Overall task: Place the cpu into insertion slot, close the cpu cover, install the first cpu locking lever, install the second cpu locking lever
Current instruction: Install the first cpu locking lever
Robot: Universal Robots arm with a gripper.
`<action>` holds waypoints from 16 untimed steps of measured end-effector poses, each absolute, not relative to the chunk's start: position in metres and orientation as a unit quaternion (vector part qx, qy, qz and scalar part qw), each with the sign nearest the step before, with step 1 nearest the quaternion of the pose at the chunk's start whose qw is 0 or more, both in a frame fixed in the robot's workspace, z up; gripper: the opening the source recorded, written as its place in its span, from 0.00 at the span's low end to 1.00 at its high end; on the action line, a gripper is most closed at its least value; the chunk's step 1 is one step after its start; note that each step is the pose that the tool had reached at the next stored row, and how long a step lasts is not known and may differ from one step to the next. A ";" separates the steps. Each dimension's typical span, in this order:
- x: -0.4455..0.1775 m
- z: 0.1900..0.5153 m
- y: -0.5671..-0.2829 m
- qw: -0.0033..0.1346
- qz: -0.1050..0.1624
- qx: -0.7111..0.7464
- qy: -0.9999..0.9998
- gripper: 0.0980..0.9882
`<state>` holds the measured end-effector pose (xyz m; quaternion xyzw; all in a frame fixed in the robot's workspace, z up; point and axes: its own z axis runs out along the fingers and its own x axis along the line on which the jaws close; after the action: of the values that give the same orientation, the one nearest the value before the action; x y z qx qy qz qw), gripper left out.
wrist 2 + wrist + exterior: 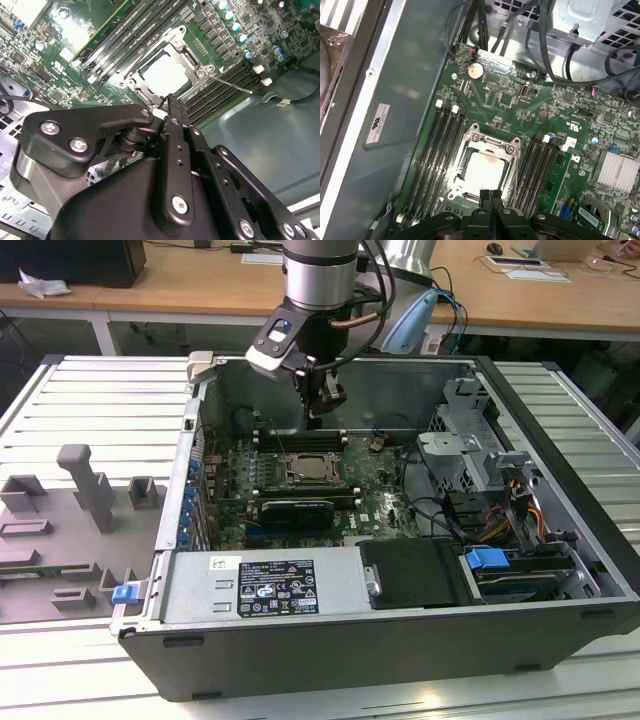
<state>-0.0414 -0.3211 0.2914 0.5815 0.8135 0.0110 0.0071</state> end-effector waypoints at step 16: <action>-0.041 0.291 -0.321 0.006 0.011 0.535 0.845 0.01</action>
<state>-0.0414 -0.3211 0.2914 0.5349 0.8448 0.0114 0.0064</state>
